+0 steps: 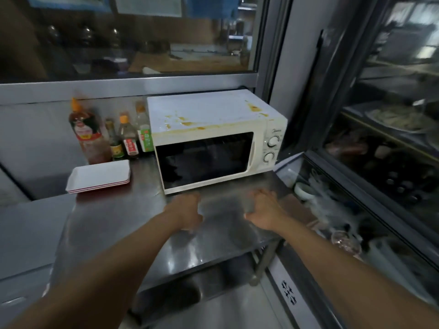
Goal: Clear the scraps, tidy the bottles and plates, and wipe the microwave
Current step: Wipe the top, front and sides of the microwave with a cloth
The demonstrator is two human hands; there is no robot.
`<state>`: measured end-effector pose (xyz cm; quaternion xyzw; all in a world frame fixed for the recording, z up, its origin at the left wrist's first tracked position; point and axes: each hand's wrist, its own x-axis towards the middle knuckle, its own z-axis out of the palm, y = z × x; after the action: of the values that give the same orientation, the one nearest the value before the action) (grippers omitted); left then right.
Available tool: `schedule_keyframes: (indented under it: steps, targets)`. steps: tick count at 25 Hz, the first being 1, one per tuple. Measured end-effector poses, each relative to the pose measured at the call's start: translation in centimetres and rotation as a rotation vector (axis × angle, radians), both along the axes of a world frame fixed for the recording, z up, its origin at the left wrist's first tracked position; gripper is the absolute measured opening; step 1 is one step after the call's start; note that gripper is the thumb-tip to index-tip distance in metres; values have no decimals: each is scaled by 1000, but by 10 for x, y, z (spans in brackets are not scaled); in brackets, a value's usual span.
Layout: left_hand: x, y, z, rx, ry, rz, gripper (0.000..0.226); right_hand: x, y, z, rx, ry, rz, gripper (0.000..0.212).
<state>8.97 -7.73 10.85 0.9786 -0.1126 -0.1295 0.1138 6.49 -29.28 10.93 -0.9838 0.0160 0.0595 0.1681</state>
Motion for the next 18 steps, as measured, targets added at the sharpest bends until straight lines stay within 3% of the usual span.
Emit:
schedule_keyframes:
  steps: [7,13,18]
  targets:
    - [23,-97,-15,-1,21,-126,54,0,-109,-10,-74,23,-172,43]
    - [56,-176,-44,-24,87,-97,49,32,-184,-49,-7,103,-166,65]
    - [73,-228,-76,-36,104,-30,47,70,-224,-91,59,176,-160,62]
